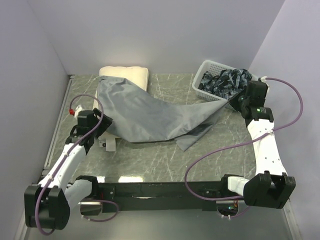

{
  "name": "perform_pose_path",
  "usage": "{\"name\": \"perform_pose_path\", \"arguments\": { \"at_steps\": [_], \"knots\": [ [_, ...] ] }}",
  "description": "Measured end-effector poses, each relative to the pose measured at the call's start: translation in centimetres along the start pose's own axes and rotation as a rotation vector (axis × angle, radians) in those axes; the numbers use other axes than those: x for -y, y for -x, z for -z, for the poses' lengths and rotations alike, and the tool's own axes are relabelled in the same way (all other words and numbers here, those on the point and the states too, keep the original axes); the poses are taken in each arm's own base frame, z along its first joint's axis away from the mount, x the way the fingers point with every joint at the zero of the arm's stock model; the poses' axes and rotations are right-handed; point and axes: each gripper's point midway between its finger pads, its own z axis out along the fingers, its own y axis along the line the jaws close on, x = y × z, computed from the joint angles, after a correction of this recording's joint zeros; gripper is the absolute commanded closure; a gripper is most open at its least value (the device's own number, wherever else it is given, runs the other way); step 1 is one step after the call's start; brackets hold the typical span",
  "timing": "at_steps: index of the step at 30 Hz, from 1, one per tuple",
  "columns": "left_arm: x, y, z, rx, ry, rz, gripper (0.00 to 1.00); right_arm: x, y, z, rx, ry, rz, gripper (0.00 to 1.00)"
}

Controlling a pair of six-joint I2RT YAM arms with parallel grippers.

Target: Put the pillow into the pillowcase

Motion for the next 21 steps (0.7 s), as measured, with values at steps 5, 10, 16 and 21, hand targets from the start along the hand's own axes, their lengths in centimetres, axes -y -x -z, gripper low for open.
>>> {"name": "perform_pose_path", "arguments": {
  "at_steps": [5, 10, 16, 21],
  "knots": [
    [1.2, 0.3, -2.2, -0.016, -0.015, -0.008, 0.91, -0.3, 0.1, 0.0, 0.005, 0.009, 0.003, 1.00],
    [2.9, 1.8, -2.6, -0.022, -0.001, -0.034, 0.99, -0.7, 0.6, 0.4, 0.010, 0.013, 0.012, 1.00],
    [12.2, 12.1, 3.1, 0.157, -0.118, -0.071, 0.99, -4.3, 6.4, 3.8, 0.114, 0.079, -0.004, 1.00],
    [21.0, 21.8, 11.8, 0.384, -0.308, -0.079, 0.99, -7.6, 11.2, 7.7, 0.225, 0.183, -0.072, 1.00]
  ]
}}
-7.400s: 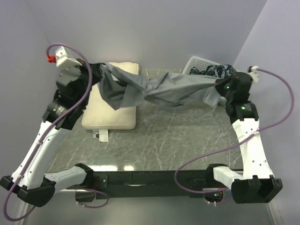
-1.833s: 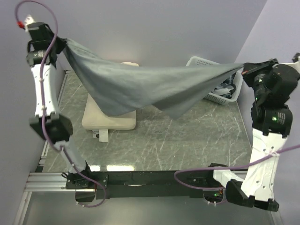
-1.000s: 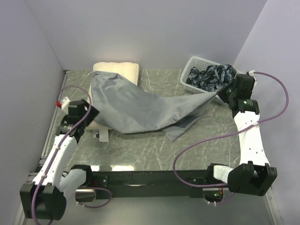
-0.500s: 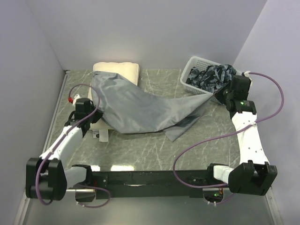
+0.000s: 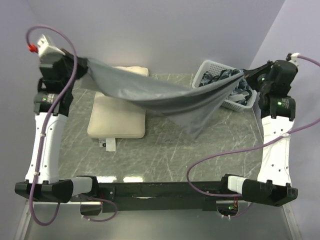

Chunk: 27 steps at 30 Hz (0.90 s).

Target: Put the pillow into the pillowcase

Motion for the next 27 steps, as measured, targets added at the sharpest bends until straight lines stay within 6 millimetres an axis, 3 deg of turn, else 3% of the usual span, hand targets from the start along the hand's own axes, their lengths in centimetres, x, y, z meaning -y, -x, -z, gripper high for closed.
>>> {"name": "perform_pose_path", "arguments": {
  "at_steps": [2, 6, 9, 12, 14, 17, 20, 21, 22, 24, 27],
  "knots": [
    [2.9, 3.6, 1.2, 0.070, -0.063, 0.001, 0.99, -1.5, 1.5, 0.8, 0.020, 0.029, -0.027, 1.00],
    [5.6, 5.6, 1.2, 0.098, -0.148, -0.002, 0.99, -4.8, 5.7, 1.5, 0.081, 0.107, -0.085, 1.00],
    [6.5, 4.8, -0.4, 0.054, -0.190, -0.007, 0.99, -5.6, 8.6, 1.6, 0.117, 0.133, -0.136, 1.00],
    [7.0, 3.3, -2.6, -0.012, -0.215, -0.010, 0.99, -4.9, 10.9, 1.8, 0.147, 0.133, -0.183, 1.00],
    [6.9, 2.1, -3.2, -0.056, -0.221, -0.005, 0.99, -3.8, 11.4, 2.1, 0.159, 0.114, -0.207, 1.00],
    [6.4, 0.1, -2.5, -0.113, -0.235, 0.001, 0.99, -1.3, 10.0, 3.3, 0.154, 0.076, -0.246, 0.96],
    [5.2, -4.2, 0.2, -0.213, -0.244, -0.006, 0.99, 2.1, 6.3, 5.2, 0.121, 0.028, -0.273, 0.84],
    [4.6, -6.2, 1.2, -0.249, -0.253, -0.009, 0.99, 3.7, 4.5, 5.9, 0.108, 0.000, -0.275, 0.69],
    [4.0, -8.3, 2.4, -0.287, -0.261, -0.011, 0.99, 4.6, 3.1, 6.5, 0.101, -0.015, -0.278, 0.62],
    [1.3, -14.9, 5.1, -0.417, -0.264, -0.011, 0.99, 6.8, 0.1, 7.6, 0.096, -0.039, -0.263, 0.51],
    [-4.3, -25.5, 9.0, -0.654, -0.191, -0.033, 0.95, 10.5, -5.7, 8.4, 0.047, -0.077, -0.231, 0.46]
  ]
}}
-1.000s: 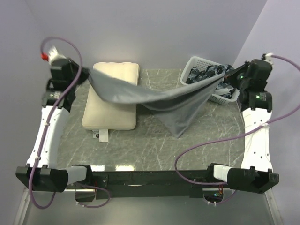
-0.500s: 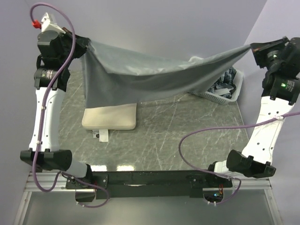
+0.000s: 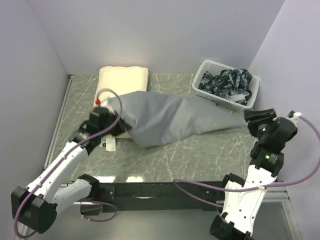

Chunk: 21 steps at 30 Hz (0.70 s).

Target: Put the pillow into the pillowcase

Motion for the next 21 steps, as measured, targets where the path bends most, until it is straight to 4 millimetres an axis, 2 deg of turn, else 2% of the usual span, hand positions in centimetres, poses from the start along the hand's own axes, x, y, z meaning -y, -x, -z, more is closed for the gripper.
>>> {"name": "perform_pose_path", "arguments": {
  "at_steps": [3, 5, 6, 9, 13, 14, 15, 17, 19, 21],
  "knots": [
    [-5.7, -7.1, -0.8, -0.138, 0.140, 0.038, 0.95, 3.2, -3.5, -0.9, -0.070, -0.023, 0.030, 0.41],
    [-8.0, -8.8, -0.2, -0.159, 0.212, 0.059, 0.96, 4.6, -5.8, -2.1, -0.131, -0.051, 0.052, 0.36],
    [-8.4, -8.8, 0.1, -0.147, 0.231, 0.066, 0.96, 5.1, -7.8, -2.8, -0.190, -0.062, 0.078, 0.36],
    [-8.1, -7.0, 1.1, -0.046, 0.235, 0.082, 0.97, 5.2, -11.8, -4.2, -0.302, -0.064, 0.145, 0.36],
    [-7.9, -4.6, 3.1, 0.068, 0.277, 0.110, 0.95, 4.7, -15.6, -6.4, -0.381, -0.080, 0.240, 0.36],
    [-8.0, -4.1, 3.7, 0.095, 0.290, 0.117, 0.88, 4.7, -16.9, -6.9, -0.409, -0.085, 0.268, 0.35],
    [-8.1, -3.5, 4.4, 0.125, 0.309, 0.127, 0.87, 4.9, -17.8, -7.3, -0.429, -0.093, 0.285, 0.34],
    [-8.4, -2.4, 6.1, 0.188, 0.345, 0.138, 0.85, 5.3, -20.1, -8.1, -0.472, -0.115, 0.333, 0.34],
    [-8.5, -1.5, 7.4, 0.237, 0.364, 0.154, 0.85, 6.0, -21.6, -8.9, -0.503, -0.140, 0.367, 0.32],
    [-8.2, -0.6, 8.5, 0.276, 0.372, 0.170, 0.79, 6.8, -22.8, -9.9, -0.532, -0.182, 0.403, 0.32]
  ]
}}
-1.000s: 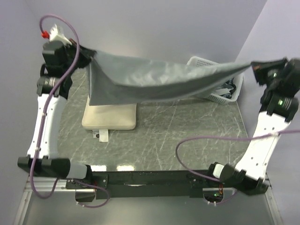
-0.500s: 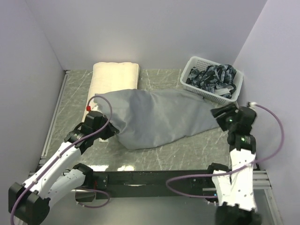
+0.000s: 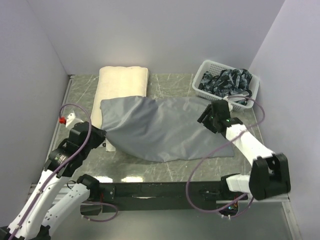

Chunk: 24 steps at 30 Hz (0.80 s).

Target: Put the pillow into the pillowcase

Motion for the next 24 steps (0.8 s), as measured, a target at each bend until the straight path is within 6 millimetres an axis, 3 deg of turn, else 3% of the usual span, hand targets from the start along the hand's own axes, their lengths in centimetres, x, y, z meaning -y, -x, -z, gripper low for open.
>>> {"name": "perform_pose_path", "arguments": {
  "at_steps": [5, 13, 15, 16, 17, 19, 20, 22, 24],
  "knots": [
    [0.2, 1.1, 0.0, 0.035, 0.025, 0.001, 0.80, -0.6, 0.6, -3.8, -0.039, -0.087, 0.068, 0.25],
    [1.1, -1.1, -3.2, -0.046, 0.023, -0.043, 0.79, -1.8, 2.8, -7.8, -0.031, -0.165, 0.134, 0.23],
    [0.7, -1.9, -3.9, -0.062, 0.029, -0.047, 0.68, -1.9, 2.3, -8.1, -0.049, -0.163, 0.145, 0.23],
    [0.4, -2.4, -4.4, -0.069, 0.034, -0.048, 0.57, -2.2, 1.8, -8.1, -0.060, -0.158, 0.156, 0.23],
    [0.3, -2.7, -4.7, -0.075, 0.037, -0.050, 0.36, -2.7, 1.1, -8.0, -0.070, -0.149, 0.175, 0.21],
    [-0.1, -3.3, -5.3, -0.091, 0.051, -0.056, 0.21, -4.5, -0.3, -7.7, -0.090, -0.128, 0.239, 0.19],
    [-0.2, -3.6, -5.6, -0.099, 0.056, -0.052, 0.08, -6.0, -1.2, -7.6, -0.097, -0.103, 0.273, 0.18],
    [0.0, -3.5, -6.0, -0.094, 0.056, -0.051, 0.01, -8.9, -2.6, -7.3, -0.106, -0.048, 0.331, 0.18],
    [0.1, -3.2, -6.1, -0.079, 0.055, -0.050, 0.01, -11.3, -3.6, -7.3, -0.117, -0.004, 0.374, 0.18]
  ]
}}
